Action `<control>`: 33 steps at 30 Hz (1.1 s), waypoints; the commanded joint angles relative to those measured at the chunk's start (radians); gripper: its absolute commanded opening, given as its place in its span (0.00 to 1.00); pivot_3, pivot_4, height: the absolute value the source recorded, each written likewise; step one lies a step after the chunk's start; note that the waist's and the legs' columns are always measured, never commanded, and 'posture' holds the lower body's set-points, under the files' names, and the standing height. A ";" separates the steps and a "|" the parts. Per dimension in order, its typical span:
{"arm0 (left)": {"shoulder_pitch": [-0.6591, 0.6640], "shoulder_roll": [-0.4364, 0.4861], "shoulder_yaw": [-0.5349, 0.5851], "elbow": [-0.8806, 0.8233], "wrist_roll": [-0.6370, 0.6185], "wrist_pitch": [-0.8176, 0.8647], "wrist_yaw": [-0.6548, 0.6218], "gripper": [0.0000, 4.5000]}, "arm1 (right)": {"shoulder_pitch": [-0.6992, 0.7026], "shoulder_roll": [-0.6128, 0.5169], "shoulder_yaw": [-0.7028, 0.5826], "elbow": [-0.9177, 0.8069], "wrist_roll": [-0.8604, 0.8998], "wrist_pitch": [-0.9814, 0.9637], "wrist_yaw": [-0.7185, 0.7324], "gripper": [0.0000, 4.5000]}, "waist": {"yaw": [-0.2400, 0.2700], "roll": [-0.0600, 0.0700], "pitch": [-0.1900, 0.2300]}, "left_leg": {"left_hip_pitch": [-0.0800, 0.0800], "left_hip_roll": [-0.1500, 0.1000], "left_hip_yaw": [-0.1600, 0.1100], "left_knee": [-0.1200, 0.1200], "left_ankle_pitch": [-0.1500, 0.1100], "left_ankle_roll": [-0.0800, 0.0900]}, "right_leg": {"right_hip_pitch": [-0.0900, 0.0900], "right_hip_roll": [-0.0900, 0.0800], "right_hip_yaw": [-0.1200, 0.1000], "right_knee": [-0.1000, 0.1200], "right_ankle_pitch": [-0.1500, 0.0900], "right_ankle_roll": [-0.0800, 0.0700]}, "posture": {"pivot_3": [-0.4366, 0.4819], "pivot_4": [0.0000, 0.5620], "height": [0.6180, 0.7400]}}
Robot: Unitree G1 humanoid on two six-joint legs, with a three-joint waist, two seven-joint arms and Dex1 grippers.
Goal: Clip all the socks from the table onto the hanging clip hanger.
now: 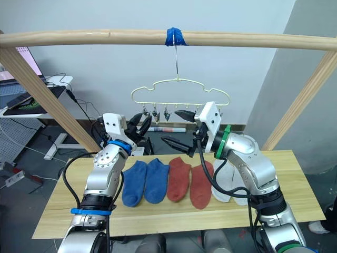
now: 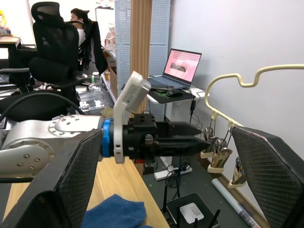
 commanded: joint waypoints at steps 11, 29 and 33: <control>-0.067 -0.007 0.024 0.053 0.014 -0.091 0.038 0.39 | -0.020 -0.004 -0.023 -0.056 0.015 0.016 -0.009 1.00 | -0.025 0.000 0.000 | 0.000 0.000 0.000 0.000 0.000 0.000 | 0.000 0.000 0.000 0.000 0.000 0.000 | 0.28 0.21 1.00; 0.060 0.021 0.035 -0.094 -0.034 -0.038 -0.008 0.39 | -0.020 -0.003 -0.033 -0.054 0.029 0.029 -0.020 1.00 | -0.025 0.000 0.000 | 0.000 0.000 0.000 0.000 0.000 0.000 | 0.000 0.000 0.000 0.001 0.000 0.000 | 0.28 0.23 1.00; 0.094 0.033 0.050 -0.135 -0.043 -0.014 -0.007 0.39 | -0.018 -0.003 -0.032 -0.055 0.030 0.029 -0.021 1.00 | -0.024 0.000 0.000 | 0.000 0.000 0.000 0.000 0.000 0.000 | 0.000 0.000 0.000 0.001 0.000 0.000 | 0.29 0.23 1.00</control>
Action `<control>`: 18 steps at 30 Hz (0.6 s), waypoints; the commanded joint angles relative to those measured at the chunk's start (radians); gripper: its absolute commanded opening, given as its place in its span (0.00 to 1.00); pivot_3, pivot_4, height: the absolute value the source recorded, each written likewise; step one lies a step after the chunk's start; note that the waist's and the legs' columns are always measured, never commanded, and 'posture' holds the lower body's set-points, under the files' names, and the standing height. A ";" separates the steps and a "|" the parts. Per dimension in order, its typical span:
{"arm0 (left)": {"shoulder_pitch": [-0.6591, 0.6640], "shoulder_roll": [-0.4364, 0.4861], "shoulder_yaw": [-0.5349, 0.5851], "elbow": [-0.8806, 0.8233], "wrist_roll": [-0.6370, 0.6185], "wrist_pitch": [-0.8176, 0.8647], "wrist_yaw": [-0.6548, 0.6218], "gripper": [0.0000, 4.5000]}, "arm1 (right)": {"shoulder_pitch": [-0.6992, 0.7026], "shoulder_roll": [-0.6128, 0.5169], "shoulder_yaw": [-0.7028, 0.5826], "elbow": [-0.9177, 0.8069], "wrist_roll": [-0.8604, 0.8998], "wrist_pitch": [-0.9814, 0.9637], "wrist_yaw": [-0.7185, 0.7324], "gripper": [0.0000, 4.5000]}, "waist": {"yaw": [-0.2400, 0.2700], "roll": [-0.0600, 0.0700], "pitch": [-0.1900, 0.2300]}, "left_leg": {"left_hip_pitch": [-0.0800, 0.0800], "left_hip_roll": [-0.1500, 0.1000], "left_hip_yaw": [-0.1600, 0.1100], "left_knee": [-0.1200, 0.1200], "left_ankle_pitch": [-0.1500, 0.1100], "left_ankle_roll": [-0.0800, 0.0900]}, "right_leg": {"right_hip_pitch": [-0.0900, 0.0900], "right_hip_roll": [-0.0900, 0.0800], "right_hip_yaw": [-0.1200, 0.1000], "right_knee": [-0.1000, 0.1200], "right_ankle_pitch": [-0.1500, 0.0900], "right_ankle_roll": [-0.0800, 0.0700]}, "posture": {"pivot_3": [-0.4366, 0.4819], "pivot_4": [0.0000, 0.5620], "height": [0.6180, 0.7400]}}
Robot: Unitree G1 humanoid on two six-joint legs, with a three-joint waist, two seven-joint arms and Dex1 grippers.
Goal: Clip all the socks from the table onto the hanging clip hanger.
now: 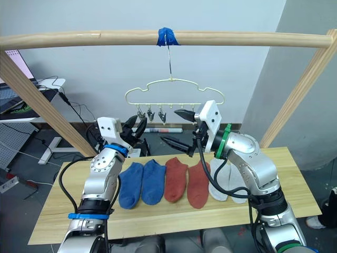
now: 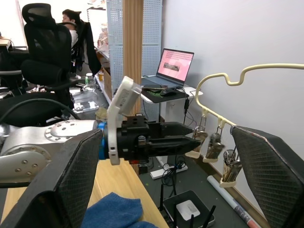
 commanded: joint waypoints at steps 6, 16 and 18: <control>0.006 0.018 0.023 -0.061 -0.009 0.013 0.003 0.39 | -0.019 0.001 -0.024 -0.033 0.013 -0.005 0.000 1.00 | 0.002 0.000 0.000 | 0.000 0.000 0.000 0.000 0.000 0.000 | 0.000 0.000 0.000 0.000 0.000 0.000 | 0.29 0.23 1.00; -0.040 -0.001 0.016 0.002 0.010 -0.013 0.018 0.39 | -0.029 0.002 -0.024 -0.035 0.015 -0.002 0.002 1.00 | 0.004 0.000 0.000 | 0.000 0.000 0.000 0.000 0.000 0.000 | 0.000 0.000 0.000 0.000 0.000 0.000 | 0.29 0.23 1.00; -0.051 -0.003 0.018 0.018 0.011 -0.020 0.020 0.39 | -0.028 0.001 -0.025 -0.037 0.017 0.000 0.001 1.00 | 0.003 0.000 0.000 | 0.000 0.000 0.000 0.000 0.000 0.000 | 0.000 0.000 0.000 0.000 0.000 0.000 | 0.29 0.23 1.00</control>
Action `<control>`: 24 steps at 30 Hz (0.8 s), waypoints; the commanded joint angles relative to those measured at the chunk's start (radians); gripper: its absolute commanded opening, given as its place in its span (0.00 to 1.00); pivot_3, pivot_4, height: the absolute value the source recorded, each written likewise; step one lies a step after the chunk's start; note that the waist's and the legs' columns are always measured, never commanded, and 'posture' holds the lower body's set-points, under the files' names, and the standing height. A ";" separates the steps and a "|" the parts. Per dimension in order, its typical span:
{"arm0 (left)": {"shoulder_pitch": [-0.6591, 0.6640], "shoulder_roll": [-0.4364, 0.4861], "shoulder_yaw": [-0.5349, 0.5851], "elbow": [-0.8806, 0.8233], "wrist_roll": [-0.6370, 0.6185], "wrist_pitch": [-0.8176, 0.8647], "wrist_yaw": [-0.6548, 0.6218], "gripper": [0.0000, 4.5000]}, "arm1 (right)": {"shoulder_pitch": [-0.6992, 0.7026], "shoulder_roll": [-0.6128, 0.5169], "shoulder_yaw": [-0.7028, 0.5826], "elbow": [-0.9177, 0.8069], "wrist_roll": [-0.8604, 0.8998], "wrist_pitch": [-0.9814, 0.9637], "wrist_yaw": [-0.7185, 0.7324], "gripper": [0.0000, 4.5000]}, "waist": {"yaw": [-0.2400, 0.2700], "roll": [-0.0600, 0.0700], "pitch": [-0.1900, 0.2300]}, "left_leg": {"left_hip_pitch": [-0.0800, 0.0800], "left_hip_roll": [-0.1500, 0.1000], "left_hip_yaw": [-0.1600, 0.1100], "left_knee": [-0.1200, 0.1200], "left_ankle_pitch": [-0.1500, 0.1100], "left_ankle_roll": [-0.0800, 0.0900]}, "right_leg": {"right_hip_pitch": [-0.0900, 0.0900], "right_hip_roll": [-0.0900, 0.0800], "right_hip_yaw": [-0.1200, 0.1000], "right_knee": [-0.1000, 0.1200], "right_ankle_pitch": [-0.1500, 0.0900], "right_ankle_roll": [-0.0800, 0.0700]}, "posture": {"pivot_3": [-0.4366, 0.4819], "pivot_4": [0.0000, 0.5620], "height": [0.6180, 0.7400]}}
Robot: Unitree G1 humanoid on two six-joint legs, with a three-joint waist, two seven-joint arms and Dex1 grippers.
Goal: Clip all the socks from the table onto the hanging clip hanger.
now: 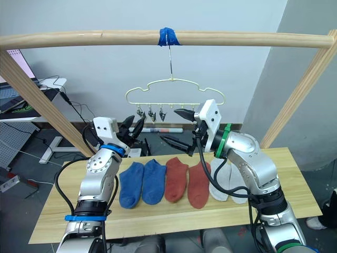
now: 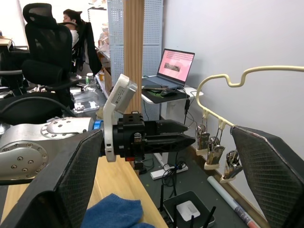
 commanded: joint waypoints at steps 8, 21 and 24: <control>-0.053 0.002 0.019 0.065 0.012 -0.066 0.007 0.39 | -0.021 -0.004 -0.031 -0.040 0.016 0.001 -0.004 1.00 | -0.002 0.000 0.000 | 0.000 0.000 0.000 0.000 0.000 0.000 | 0.000 0.000 0.000 0.000 0.000 0.000 | 0.27 0.22 1.00; -0.100 -0.002 0.014 0.142 0.015 -0.116 0.004 0.39 | -0.028 -0.005 -0.031 -0.050 0.020 0.009 0.000 1.00 | -0.006 0.000 0.000 | 0.000 0.000 0.000 0.000 0.000 0.000 | 0.000 0.000 0.000 0.000 0.000 0.000 | 0.27 0.20 1.00; -0.109 0.000 0.015 0.157 0.015 -0.127 0.005 0.39 | -0.030 -0.006 -0.030 -0.052 0.019 0.007 0.002 1.00 | -0.009 0.000 0.000 | 0.000 0.000 0.000 0.000 0.000 0.000 | 0.000 0.000 0.000 0.000 0.000 0.000 | 0.27 0.20 1.00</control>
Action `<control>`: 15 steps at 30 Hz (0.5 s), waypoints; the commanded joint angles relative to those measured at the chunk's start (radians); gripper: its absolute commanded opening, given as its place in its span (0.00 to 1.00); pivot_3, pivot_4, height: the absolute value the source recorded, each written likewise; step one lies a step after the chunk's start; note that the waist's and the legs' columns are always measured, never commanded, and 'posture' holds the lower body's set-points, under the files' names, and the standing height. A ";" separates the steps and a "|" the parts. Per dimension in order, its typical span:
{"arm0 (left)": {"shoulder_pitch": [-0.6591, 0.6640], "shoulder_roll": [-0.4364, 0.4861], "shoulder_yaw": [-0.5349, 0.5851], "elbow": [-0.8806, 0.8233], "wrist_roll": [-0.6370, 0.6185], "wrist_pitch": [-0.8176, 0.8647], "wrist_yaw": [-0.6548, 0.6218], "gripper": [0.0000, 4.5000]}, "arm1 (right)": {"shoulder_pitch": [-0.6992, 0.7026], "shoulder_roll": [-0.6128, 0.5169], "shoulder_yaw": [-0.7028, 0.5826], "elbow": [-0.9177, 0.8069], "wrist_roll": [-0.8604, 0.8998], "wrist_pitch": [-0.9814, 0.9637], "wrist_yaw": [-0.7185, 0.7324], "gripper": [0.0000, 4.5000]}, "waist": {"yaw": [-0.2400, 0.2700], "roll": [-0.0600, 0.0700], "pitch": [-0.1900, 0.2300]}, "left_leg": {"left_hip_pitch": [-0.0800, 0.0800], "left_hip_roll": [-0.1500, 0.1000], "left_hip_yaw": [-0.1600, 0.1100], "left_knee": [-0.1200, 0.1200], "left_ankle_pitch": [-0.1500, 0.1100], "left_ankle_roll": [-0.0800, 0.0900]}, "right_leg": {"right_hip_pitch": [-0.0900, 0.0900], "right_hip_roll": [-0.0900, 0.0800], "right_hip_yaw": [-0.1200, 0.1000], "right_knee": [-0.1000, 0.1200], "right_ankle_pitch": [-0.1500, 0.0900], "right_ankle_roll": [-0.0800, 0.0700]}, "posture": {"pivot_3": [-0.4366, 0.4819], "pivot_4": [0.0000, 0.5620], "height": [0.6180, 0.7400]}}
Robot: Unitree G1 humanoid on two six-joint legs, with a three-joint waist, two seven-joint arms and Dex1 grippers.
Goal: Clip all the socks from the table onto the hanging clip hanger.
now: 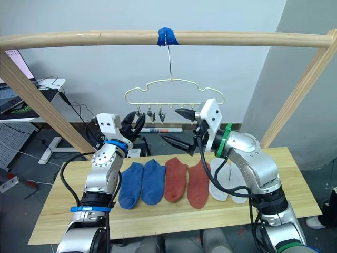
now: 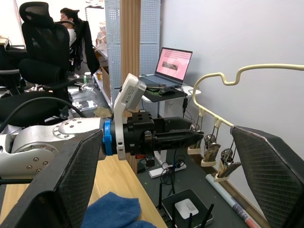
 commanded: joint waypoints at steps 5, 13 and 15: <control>-0.037 0.004 0.013 0.006 0.004 -0.041 0.003 0.39 | -0.033 0.003 -0.021 -0.053 0.021 -0.008 0.009 1.00 | -0.004 0.000 0.000 | 0.000 0.000 0.000 0.000 0.000 0.000 | 0.000 0.000 0.000 0.000 0.000 0.000 | 0.27 0.20 1.00; -0.048 0.003 0.013 0.021 0.004 -0.052 0.004 0.39 | -0.034 0.005 -0.021 -0.052 0.018 -0.008 0.011 1.00 | -0.008 0.000 0.000 | 0.000 0.000 0.000 0.000 0.000 0.000 | 0.000 0.000 0.000 0.000 0.000 0.000 | 0.27 0.20 1.00; -0.051 0.003 0.013 0.025 0.003 -0.054 0.004 0.39 | -0.034 0.005 -0.022 -0.051 0.018 -0.007 0.010 1.00 | -0.010 0.000 0.000 | 0.000 0.000 0.000 0.000 0.000 0.000 | 0.000 0.000 0.000 0.000 0.000 0.000 | 0.27 0.20 1.00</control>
